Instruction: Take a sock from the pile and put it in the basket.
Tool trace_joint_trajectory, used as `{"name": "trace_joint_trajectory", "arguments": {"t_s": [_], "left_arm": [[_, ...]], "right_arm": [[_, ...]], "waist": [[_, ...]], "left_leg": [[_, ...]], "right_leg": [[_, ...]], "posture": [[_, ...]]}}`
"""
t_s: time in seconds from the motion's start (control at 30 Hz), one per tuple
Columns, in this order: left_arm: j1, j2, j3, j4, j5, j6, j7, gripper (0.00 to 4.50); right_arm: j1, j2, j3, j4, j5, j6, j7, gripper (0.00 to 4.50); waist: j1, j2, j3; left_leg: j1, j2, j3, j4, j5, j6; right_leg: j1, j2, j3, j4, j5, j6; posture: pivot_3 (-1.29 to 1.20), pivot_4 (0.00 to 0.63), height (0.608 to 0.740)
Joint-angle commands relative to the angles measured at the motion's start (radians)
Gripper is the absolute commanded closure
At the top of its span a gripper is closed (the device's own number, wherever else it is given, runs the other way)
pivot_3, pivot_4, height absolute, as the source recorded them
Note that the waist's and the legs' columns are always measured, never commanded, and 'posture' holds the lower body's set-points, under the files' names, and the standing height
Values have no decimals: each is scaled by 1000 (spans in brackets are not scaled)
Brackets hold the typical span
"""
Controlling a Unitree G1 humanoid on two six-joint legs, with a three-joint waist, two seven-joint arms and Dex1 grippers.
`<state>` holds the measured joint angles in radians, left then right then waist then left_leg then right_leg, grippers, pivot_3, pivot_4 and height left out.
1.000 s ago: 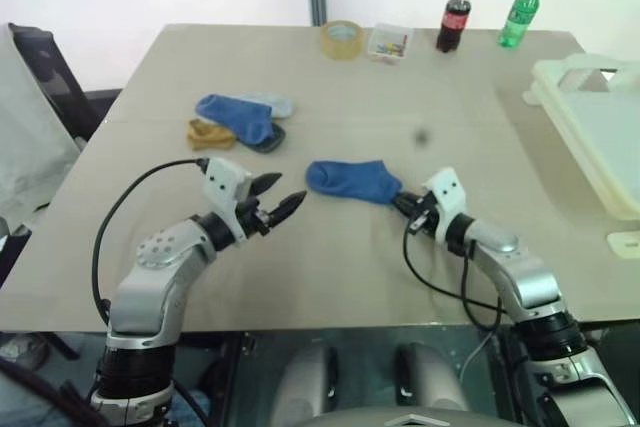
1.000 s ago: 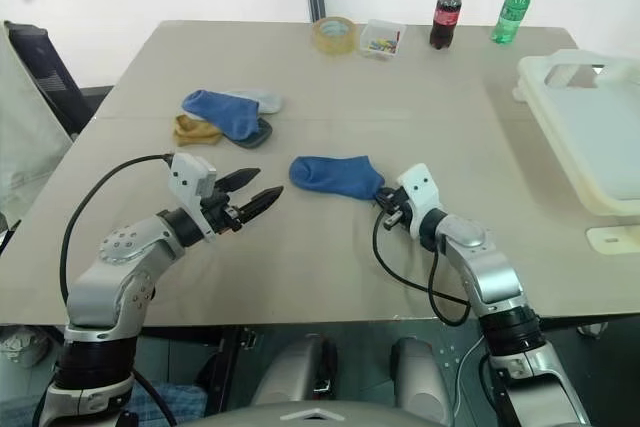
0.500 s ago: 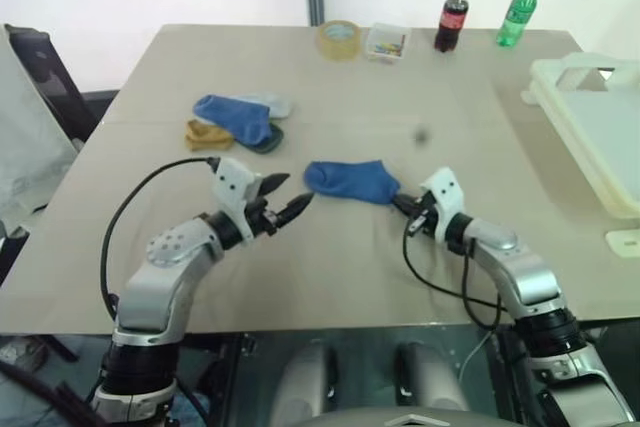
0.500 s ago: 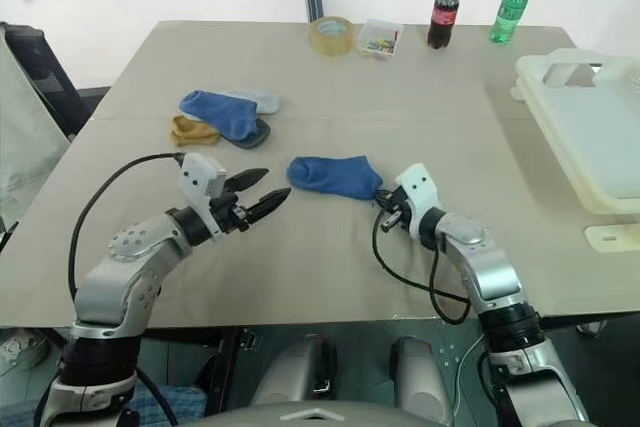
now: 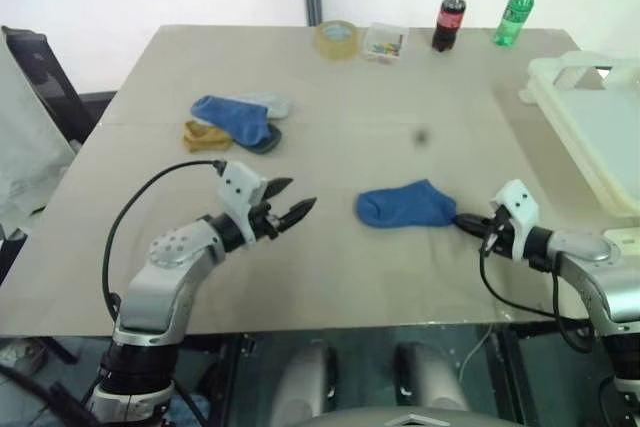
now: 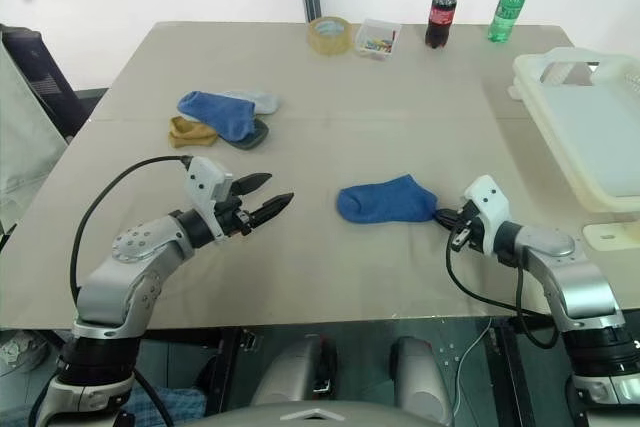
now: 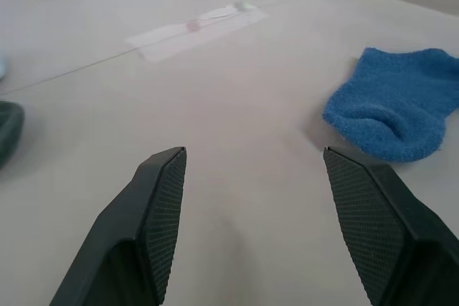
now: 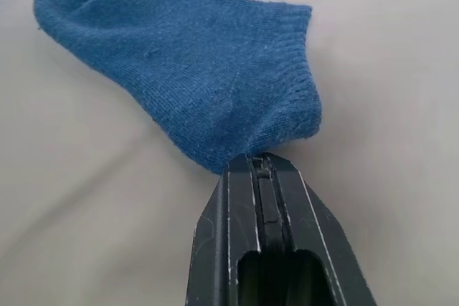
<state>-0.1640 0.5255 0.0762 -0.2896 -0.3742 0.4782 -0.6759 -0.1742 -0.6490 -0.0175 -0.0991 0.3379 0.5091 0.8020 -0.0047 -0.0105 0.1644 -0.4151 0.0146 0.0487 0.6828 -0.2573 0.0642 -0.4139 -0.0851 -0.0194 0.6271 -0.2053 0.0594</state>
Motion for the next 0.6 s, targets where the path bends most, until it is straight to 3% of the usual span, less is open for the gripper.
{"name": "trace_joint_trajectory", "arguments": {"t_s": [0.03, 0.07, 0.17, 0.27, 0.47, 0.6], "left_arm": [[-22, 9, 3, 0, 2, -24, -11, 1233], [-20, 12, 3, 0, 0, -26, -14, 1233], [-27, 24, 11, 13, 3, -31, -19, 1233], [-43, 30, 17, 40, 14, -36, -11, 1233], [-133, 31, 1, 178, 147, -122, 85, 1233], [-291, 32, 23, 435, 248, -225, 203, 1233]], "right_arm": [[-41, -7, -49, 21, 19, -13, 6, 4479], [-38, -8, -52, 11, 34, 4, 12, 4479], [0, -34, -51, -45, 58, 36, 44, 3625], [52, -75, -79, -116, 93, 91, 63, 2139], [100, -96, -226, -247, 235, 70, 111, 2139], [54, -75, -267, -310, 301, 79, 79, 2139]], "waist": [[0, 0, 0], [0, 0, 0], [3, 0, 0], [12, 0, 0], [20, 0, 1], [20, -1, 1]], "left_leg": [[0, 0, 0, 0, 0, 0], [0, 0, 0, 0, 0, 0], [0, 0, 0, 0, 0, 0], [-1, 0, -1, 0, 0, 0], [-1, 0, -1, 0, 0, 0], [0, 0, 0, 1, 0, 0]], "right_leg": [[0, 0, 0, 0, 0, 0], [0, 0, 0, 0, 0, 0], [0, 0, 0, 0, 0, 0], [0, 0, 0, 0, 0, 0], [0, -1, 0, 0, 0, 0], [0, 0, -1, 0, 0, 0]], "posture": [[0, 150, 740], [0, 150, 740], [0, 150, 740], [0, 150, 740], [0, 150, 740], [0, 150, 740]]}}
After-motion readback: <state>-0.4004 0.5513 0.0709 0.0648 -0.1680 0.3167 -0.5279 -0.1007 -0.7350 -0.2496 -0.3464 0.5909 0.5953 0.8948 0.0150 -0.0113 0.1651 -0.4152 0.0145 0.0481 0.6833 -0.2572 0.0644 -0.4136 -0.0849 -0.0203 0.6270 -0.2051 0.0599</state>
